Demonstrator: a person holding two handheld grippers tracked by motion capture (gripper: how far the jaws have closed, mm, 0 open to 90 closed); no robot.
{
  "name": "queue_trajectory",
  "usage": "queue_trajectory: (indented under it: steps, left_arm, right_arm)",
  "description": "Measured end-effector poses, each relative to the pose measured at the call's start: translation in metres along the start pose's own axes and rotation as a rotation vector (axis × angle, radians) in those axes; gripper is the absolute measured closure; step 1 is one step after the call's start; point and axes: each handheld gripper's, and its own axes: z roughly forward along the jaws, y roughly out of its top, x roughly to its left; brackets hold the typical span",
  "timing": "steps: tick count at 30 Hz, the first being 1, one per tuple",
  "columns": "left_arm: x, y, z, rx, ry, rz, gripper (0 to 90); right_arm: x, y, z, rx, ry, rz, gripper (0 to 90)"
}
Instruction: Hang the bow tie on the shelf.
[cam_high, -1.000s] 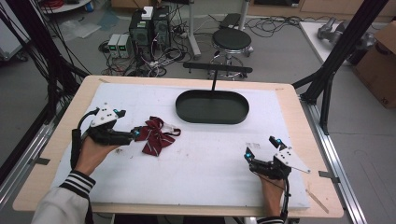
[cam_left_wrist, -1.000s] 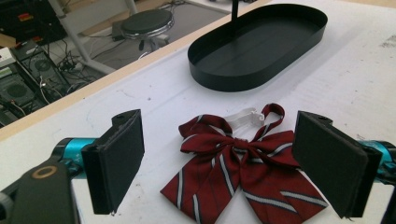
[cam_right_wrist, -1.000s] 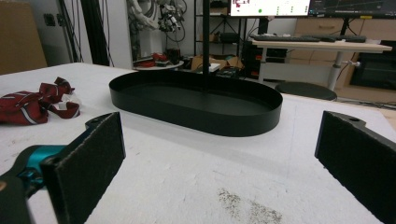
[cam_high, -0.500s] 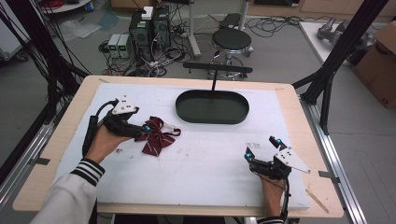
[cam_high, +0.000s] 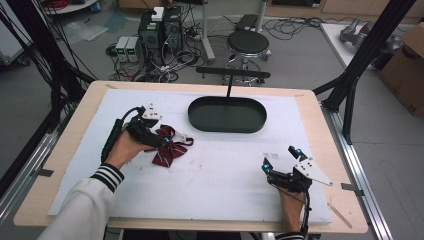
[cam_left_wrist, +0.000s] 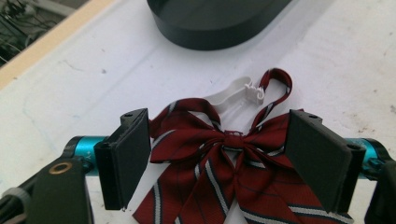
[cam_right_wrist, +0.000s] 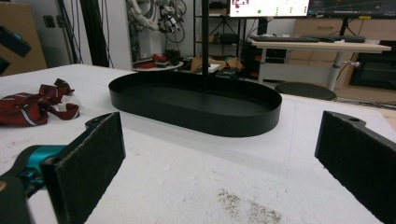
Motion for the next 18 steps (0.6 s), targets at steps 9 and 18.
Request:
queue_trajectory:
  steps: [9,18]
  left_arm:
    - [-0.006,0.006,0.022,0.105,-0.032,0.044,23.2]
    - [-0.005,0.008,0.038,0.186,-0.021,0.074,24.9]
  right_arm:
    - [0.000,0.000,-0.001,-0.001,-0.001,0.016,0.6]
    - [0.000,0.000,-0.001,-0.004,-0.003,0.015,0.6]
